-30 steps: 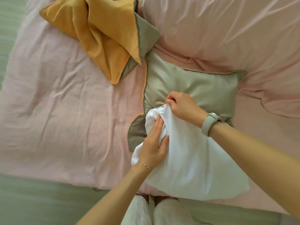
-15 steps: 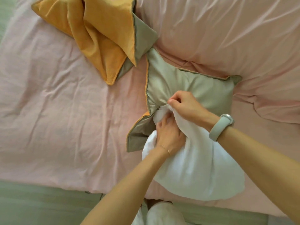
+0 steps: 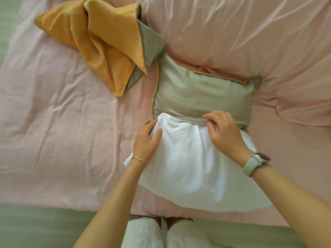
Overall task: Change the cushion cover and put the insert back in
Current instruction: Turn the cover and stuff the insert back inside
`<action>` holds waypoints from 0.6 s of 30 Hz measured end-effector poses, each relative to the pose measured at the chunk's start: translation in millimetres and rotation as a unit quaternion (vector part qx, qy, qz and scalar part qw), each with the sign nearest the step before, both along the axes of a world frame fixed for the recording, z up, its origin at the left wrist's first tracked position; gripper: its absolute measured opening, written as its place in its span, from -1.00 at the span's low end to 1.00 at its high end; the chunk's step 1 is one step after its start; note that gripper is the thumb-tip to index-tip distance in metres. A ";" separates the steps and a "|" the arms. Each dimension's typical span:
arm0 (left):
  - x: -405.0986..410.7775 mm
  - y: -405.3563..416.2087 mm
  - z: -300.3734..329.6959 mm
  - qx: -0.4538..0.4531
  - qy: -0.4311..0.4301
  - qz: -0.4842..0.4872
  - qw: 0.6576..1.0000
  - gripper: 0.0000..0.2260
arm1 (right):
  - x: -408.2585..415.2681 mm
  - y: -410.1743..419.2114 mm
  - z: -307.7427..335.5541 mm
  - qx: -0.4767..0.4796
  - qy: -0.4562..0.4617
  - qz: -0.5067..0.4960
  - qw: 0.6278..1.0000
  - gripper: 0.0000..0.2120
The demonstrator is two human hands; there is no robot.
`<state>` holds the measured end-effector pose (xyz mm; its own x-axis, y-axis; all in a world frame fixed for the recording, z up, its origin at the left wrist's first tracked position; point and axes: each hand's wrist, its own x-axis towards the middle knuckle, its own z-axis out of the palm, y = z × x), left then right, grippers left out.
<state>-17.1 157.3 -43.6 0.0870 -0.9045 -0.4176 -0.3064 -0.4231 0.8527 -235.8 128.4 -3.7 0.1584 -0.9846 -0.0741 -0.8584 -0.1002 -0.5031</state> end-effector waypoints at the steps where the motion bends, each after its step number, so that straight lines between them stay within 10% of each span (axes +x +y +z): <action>1: -1.7 -2.9 -1.0 0.009 0.006 0.009 1.000 -0.70 | -2.0 9.4 -1.1 -0.023 0.012 -0.007 1.000 -0.68; 5: -14.9 -19.2 -4.5 0.044 -0.004 -0.052 0.998 -0.60 | 16.8 36.5 -3.6 -0.083 0.017 -0.008 0.996 -0.66; 12: -14.7 -6.7 19.9 0.084 0.298 0.012 0.951 -0.71 | 65.7 26.5 9.0 0.033 -0.115 0.014 0.993 -0.50; 18: 12.3 -21.9 -32.3 0.131 0.011 0.110 0.985 -0.63 | 69.3 40.0 -6.7 0.103 0.178 0.124 0.971 -0.40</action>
